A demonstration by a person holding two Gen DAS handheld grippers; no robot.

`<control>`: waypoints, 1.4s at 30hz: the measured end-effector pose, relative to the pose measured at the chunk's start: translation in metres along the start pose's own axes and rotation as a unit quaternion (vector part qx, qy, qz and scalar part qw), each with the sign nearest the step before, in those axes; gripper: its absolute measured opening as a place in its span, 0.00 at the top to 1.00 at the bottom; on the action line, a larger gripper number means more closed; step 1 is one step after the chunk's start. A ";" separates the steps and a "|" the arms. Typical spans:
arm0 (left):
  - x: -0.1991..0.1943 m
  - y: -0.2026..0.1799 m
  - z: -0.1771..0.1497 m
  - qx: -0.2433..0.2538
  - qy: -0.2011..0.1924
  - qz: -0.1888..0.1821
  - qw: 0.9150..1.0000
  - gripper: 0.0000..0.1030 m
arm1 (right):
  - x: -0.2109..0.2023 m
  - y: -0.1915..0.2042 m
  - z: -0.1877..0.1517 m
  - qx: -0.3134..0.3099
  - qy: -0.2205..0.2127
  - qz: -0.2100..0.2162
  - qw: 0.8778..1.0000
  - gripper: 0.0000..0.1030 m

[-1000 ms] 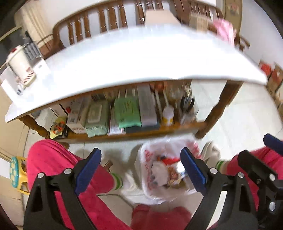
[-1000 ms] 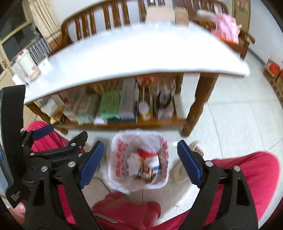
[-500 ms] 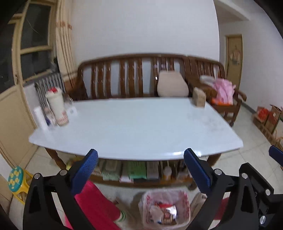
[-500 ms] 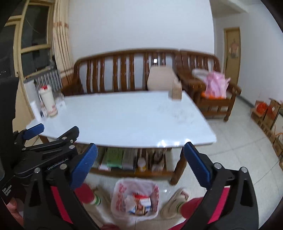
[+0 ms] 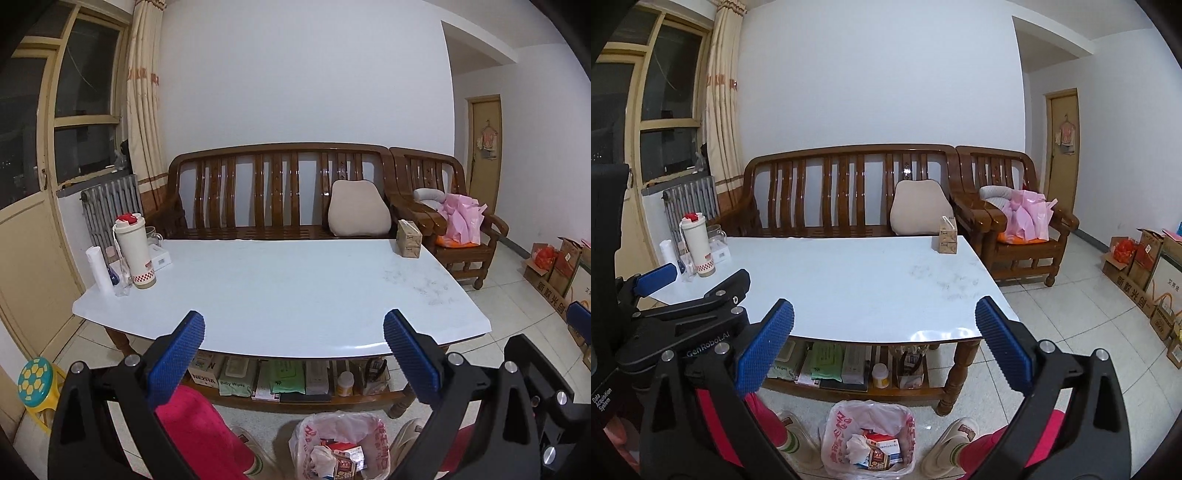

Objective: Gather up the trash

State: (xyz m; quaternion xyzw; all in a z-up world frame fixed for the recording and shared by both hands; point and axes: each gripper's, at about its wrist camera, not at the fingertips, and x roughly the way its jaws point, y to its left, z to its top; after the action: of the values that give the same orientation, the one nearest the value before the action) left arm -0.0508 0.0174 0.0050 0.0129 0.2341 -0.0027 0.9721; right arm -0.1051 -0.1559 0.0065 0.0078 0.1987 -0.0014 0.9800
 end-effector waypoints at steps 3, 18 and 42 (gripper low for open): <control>-0.001 0.000 0.000 0.000 -0.003 0.001 1.000 0.08 | -0.003 0.001 0.001 -0.003 -0.004 -0.004 1.000 0.07; -0.003 0.009 -0.002 -0.006 0.013 0.005 1.000 0.08 | -0.003 0.010 0.000 -0.014 0.001 -0.016 1.000 0.07; 0.008 0.012 -0.004 -0.001 0.023 0.009 1.000 0.08 | 0.001 0.010 0.000 -0.015 0.005 -0.016 1.000 0.07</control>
State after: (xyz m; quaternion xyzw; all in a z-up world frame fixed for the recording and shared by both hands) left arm -0.0455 0.0294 -0.0022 0.0143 0.2567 0.0062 0.9664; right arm -0.1040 -0.1459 0.0062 -0.0100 0.2032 -0.0140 0.9790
